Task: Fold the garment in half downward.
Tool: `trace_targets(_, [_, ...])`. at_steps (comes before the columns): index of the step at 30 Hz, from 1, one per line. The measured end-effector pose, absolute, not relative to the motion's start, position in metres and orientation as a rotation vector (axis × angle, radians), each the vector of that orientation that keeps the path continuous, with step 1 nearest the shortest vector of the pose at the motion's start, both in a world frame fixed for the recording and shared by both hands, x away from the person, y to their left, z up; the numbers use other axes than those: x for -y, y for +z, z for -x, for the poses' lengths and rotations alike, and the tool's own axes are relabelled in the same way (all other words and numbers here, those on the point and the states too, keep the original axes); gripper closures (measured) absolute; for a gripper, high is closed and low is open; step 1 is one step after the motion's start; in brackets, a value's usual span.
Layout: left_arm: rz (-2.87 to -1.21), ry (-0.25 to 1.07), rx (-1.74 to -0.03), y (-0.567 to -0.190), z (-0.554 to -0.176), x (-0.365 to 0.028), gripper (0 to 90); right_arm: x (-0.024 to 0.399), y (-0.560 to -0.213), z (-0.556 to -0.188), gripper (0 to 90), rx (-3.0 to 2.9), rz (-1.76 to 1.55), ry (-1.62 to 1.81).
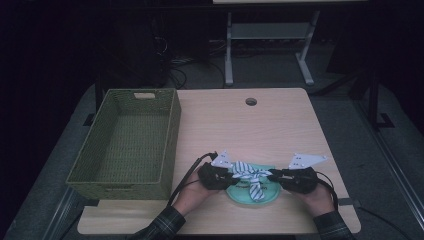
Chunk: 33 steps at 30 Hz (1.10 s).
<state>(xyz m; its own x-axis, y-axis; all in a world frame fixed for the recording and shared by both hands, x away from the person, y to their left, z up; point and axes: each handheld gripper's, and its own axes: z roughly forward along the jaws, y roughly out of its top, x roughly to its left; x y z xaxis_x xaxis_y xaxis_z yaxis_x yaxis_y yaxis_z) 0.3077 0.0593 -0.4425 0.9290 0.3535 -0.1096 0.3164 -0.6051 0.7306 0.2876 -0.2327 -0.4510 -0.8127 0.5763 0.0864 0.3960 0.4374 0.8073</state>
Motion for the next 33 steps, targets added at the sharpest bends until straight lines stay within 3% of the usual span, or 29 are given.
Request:
trace_targets(9, [-2.243,0.030,-0.459,-0.436,-0.301,-0.064,59.5,0.238,-0.449,-0.280,65.9,-2.501,-0.861,1.351])
trace_targets(14, [-2.191,0.014,-0.464,-0.425,-0.303,-0.070,59.0,0.243,-0.440,-0.275,65.6,-2.474,-0.868,1.419])
trace_targets(24, [-2.137,0.021,-0.484,-0.409,-0.314,-0.080,65.1,0.257,-0.418,-0.278,62.4,-2.416,-0.877,1.572])
trace_targets(31, [-2.175,0.052,-0.491,-0.410,-0.326,-0.067,85.1,0.255,-0.417,-0.290,82.3,-2.437,-0.898,1.488])
trace_targets(33, [-2.192,0.048,-0.509,-0.416,-0.331,-0.063,87.8,0.249,-0.419,-0.296,84.2,-2.450,-0.887,1.447])
